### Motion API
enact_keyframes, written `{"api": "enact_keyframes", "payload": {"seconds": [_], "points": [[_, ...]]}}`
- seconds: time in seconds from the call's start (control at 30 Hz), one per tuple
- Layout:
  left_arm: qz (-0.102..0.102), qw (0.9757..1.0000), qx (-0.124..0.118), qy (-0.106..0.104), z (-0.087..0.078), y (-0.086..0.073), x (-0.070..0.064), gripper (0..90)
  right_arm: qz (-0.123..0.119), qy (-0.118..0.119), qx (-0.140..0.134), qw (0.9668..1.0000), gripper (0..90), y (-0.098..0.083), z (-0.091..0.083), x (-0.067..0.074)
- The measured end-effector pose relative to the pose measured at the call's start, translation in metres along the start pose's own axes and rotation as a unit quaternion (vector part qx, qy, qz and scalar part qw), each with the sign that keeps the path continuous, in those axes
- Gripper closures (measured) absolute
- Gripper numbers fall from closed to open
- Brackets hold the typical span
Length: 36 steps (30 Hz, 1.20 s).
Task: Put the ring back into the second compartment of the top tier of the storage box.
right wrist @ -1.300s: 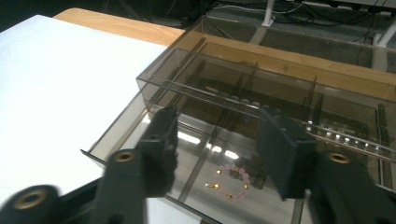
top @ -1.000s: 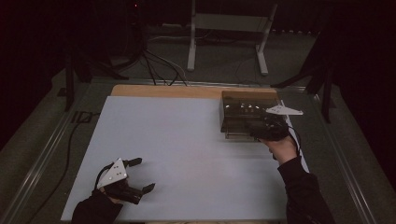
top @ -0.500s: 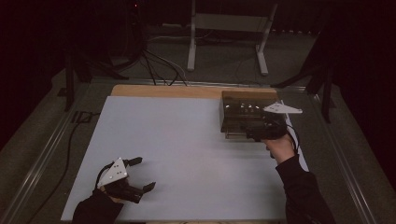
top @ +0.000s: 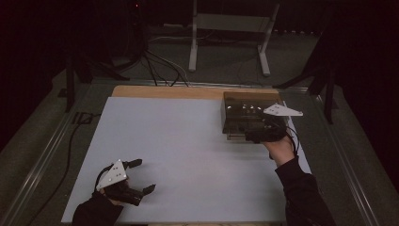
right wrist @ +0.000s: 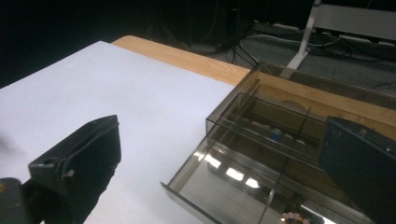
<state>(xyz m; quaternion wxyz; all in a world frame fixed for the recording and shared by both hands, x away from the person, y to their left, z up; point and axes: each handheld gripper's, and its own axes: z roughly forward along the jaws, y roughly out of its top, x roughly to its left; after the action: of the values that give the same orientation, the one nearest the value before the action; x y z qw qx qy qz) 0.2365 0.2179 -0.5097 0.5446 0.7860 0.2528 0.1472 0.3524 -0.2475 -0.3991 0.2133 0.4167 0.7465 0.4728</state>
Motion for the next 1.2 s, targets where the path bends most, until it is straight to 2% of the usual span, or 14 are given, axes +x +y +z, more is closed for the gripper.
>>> {"api": "enact_keyframes", "payload": {"seconds": [0.1,0.4,0.53,0.83,1.2], "points": [[0.0,1.0,-0.008,-0.001,-0.002,0.001,0.0,0.7,-0.006,0.006,-0.002,1.0,0.0,0.0,-0.002,0.006],[0.0,1.0,-0.003,0.001,-0.001,0.0,0.001,0.7,-0.027,0.036,-0.003,0.999,0.0,-0.007,-0.008,0.022],[0.001,1.0,0.0,0.0,0.0,0.0,0.001,0.6,-0.036,0.042,0.008,0.9984,0.0,-0.014,-0.007,0.028],[0.001,1.0,-0.001,0.0,0.0,0.0,0.001,0.7,-0.03,0.054,0.02,0.9979,0.0,-0.036,-0.006,0.03],[0.001,1.0,0.0,-0.001,0.0,0.0,0.001,0.7,-0.034,0.068,0.034,0.9965,0.0,-0.062,-0.007,0.036]]}}
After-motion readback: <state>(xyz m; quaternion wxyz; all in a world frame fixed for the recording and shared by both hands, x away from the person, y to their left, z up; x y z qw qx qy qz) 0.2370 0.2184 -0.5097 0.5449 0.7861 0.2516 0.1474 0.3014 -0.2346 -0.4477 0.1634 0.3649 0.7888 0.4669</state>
